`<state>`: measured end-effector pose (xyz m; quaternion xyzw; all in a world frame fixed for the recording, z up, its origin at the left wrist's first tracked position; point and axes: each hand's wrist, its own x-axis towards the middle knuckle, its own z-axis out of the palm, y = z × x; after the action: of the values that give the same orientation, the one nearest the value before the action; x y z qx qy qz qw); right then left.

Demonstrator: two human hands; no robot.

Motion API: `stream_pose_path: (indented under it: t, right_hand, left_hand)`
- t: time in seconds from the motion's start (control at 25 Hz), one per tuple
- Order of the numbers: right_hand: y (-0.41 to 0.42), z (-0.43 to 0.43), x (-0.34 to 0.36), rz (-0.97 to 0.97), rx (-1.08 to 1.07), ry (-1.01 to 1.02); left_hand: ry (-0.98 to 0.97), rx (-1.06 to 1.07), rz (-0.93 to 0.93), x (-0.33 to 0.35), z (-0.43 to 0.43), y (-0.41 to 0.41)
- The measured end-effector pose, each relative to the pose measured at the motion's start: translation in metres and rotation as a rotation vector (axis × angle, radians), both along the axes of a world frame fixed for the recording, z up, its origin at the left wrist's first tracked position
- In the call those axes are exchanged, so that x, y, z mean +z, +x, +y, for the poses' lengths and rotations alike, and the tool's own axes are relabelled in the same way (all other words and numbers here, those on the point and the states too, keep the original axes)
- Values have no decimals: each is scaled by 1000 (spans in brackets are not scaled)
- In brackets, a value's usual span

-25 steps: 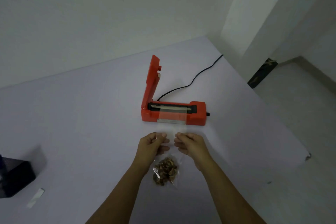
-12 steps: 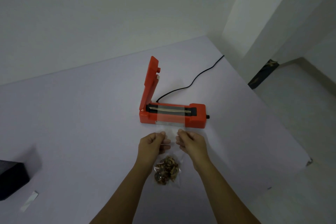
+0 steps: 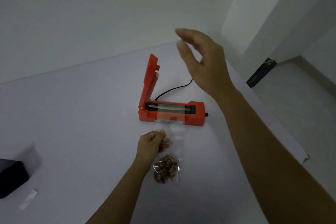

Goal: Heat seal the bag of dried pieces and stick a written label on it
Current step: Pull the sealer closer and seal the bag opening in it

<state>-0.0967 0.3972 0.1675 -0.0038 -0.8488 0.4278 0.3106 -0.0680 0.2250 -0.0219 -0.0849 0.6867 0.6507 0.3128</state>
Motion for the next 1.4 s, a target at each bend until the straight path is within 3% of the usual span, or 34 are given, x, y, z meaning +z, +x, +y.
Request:
stream_pose_path:
  t: [0.16,0.36,0.52,0.72,0.92,1.4]
  right_hand:
    - [-25,-19,10,-137,337,284]
    - [-34,-24,-5,-298,419,426]
    - [-28,-13,-15,-195,344,506]
    - [6,15,-51,-101,139,431]
    - [45,39,-105,-248,-34,381]
    - [62,43,-167,-524,-161,553]
  left_hand:
    - [-34,-10,3,-3,-3,-3]
    - [-55,-24,7,-4,-5,-4]
    - [-50,-24,-5,-4,-5,-4]
    - [-46,-35,7,-3,-4,-4]
    - [-32,-33,7,-5,-4,-5]
    - [-42,-61,15,-7,-3,-6]
